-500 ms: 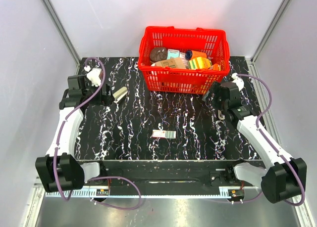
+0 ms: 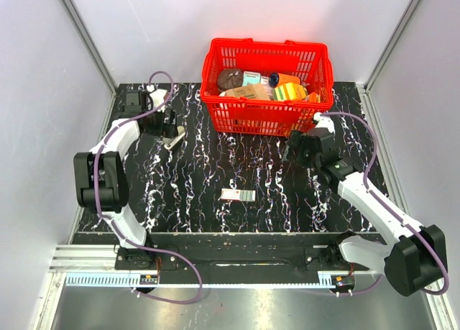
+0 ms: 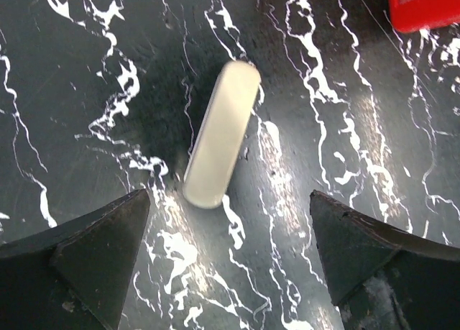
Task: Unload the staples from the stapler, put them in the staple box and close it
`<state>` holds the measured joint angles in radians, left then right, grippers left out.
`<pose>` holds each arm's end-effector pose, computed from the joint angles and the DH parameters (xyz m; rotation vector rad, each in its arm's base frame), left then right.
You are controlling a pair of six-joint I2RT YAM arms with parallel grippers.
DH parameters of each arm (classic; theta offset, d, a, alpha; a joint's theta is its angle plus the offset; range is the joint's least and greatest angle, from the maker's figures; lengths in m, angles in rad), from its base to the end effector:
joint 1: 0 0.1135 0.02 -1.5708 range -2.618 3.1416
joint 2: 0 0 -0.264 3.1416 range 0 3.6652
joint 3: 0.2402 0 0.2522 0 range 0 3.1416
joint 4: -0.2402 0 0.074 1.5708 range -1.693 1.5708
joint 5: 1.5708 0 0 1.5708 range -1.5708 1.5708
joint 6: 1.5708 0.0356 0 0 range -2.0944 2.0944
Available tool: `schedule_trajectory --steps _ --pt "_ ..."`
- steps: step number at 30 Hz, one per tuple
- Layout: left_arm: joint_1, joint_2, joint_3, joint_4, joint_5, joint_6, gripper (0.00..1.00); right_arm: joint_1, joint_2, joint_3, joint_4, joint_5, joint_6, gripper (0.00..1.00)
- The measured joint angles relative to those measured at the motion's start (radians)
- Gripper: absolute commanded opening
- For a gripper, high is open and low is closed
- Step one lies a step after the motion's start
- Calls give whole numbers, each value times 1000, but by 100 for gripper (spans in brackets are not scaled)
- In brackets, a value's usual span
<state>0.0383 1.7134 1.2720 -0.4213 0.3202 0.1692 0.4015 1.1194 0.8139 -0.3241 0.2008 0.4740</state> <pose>0.3749 0.0031 0.2425 0.2989 2.3773 -0.2926 0.2278 0.0890 0.2705 0.1921 2.1906 0.2732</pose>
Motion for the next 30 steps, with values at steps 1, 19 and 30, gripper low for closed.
schedule_trajectory --steps 1,19,30 --pt "-4 21 16 0 -5 0 99 7 2 0 3 0 -9 96" --pt "-78 174 84 44 -77 65 46 299 195 108 23 116 -69 83" --pt "-97 180 55 114 -128 90 78 373 202 135 3 183 -59 82"
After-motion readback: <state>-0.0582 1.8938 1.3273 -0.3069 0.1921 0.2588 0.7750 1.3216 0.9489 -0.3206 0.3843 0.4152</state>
